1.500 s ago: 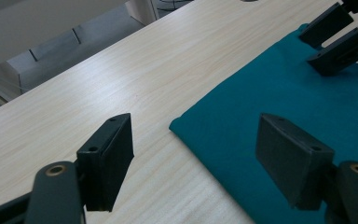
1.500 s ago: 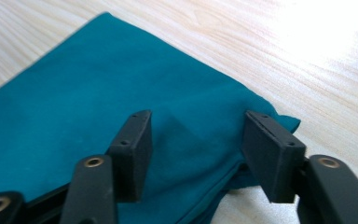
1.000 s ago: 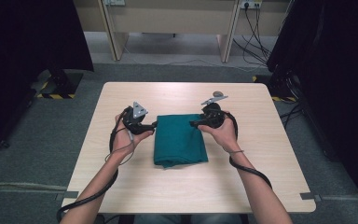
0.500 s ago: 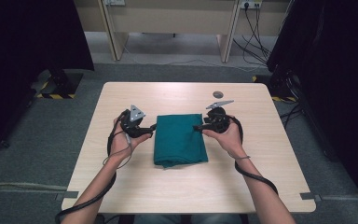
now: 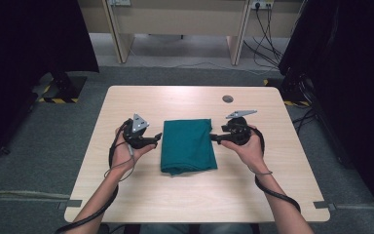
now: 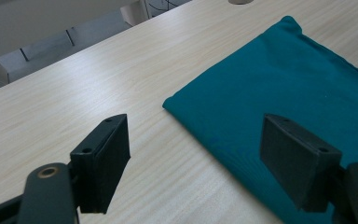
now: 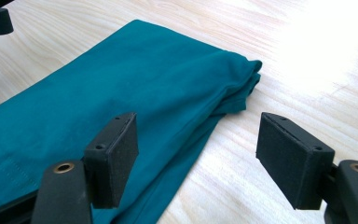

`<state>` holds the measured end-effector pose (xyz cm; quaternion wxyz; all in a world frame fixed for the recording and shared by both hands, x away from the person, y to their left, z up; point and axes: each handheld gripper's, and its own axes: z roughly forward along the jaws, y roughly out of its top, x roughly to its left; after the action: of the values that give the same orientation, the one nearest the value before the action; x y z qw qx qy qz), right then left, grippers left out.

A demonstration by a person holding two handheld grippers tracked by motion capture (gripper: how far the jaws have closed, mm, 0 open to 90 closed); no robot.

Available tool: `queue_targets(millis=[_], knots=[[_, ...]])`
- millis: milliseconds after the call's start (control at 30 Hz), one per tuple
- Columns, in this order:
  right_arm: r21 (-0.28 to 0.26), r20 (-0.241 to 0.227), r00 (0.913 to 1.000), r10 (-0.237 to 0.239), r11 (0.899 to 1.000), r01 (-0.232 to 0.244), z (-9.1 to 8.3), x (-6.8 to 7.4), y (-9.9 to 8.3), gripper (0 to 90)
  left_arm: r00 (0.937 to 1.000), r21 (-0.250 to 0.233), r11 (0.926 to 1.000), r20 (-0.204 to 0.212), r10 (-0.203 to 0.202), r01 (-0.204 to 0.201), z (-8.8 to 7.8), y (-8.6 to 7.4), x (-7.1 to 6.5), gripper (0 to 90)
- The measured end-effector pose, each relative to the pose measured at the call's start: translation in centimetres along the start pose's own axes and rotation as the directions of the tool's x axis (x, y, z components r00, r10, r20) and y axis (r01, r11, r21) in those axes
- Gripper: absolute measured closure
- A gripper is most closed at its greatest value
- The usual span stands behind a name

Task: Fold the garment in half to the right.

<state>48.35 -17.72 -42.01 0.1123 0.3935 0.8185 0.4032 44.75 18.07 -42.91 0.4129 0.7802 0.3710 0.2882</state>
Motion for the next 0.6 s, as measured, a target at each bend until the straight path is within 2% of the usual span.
queue_targets(millis=[600], knots=[[-0.032,0.026,0.9996,0.014,0.999,-0.013,-2.1,-0.3,-2.0,29.1,0.9998,-0.023,0.9996,0.007,-0.018,0.018,-1.1,-1.3,-0.3,23.6]])
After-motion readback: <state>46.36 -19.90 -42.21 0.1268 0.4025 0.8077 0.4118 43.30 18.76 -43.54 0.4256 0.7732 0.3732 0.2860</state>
